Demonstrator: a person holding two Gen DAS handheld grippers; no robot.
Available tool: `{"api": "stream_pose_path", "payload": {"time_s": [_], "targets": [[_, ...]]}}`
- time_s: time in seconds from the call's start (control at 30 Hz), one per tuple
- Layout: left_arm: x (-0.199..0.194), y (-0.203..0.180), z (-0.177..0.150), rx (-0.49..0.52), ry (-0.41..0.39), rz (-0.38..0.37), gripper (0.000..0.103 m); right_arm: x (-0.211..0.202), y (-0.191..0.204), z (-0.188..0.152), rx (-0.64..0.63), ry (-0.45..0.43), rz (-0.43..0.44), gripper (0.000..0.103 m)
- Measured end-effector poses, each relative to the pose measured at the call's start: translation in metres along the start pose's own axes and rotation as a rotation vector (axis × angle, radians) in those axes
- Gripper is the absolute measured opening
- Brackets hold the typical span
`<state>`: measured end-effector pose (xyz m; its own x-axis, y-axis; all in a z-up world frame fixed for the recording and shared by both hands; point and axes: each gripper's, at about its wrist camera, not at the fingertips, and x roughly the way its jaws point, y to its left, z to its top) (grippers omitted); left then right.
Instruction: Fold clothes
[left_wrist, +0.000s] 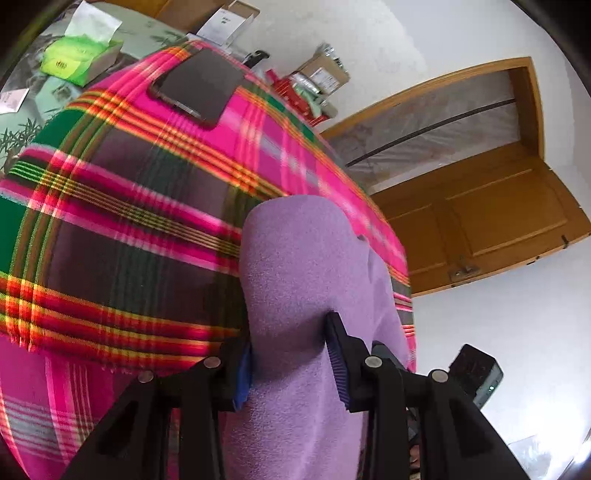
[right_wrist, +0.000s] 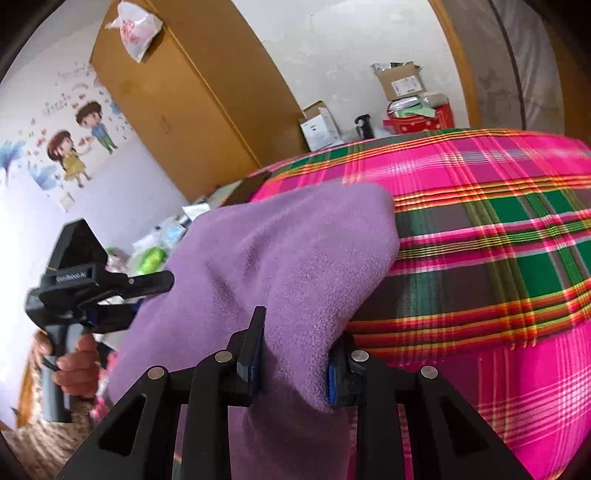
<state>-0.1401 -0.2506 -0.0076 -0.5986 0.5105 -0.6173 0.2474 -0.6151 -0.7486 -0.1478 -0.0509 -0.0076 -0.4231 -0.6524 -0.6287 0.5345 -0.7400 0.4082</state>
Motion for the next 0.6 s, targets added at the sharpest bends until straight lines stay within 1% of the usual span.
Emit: {"api": "stream_pose_path", "payload": {"time_s": [0.07,0.13,0.17,0.23,0.3,0.4,0.53,0.6], "targets": [[0.002,0.01,0.0,-0.018,-0.007,-0.004,0.041,0.005,-0.001,-0.001,-0.009,0.01,-0.015,0.029],[0.004,0.015,0.0,-0.027,-0.005,-0.009,0.043,0.008,-0.001,-0.001,-0.023,0.015,-0.029,0.033],[0.006,0.015,0.0,-0.024,-0.006,-0.005,0.047,0.009,-0.002,-0.002,-0.027,0.019,-0.037,0.036],[0.007,0.014,-0.002,-0.007,-0.014,0.023,0.053,0.01,-0.004,-0.004,-0.025,0.024,-0.051,0.039],[0.002,0.014,-0.006,0.016,-0.026,0.049,0.053,0.009,-0.006,-0.007,-0.014,0.025,-0.058,0.042],[-0.012,0.003,-0.015,0.069,-0.056,0.116,0.053,0.005,-0.006,-0.01,-0.017,0.022,-0.077,0.047],[-0.031,-0.014,-0.032,0.15,-0.12,0.228,0.051,-0.006,-0.003,-0.012,-0.021,0.02,-0.107,0.047],[-0.044,-0.018,-0.043,0.17,-0.158,0.246,0.05,-0.014,-0.002,-0.015,-0.019,0.013,-0.123,0.047]]}}
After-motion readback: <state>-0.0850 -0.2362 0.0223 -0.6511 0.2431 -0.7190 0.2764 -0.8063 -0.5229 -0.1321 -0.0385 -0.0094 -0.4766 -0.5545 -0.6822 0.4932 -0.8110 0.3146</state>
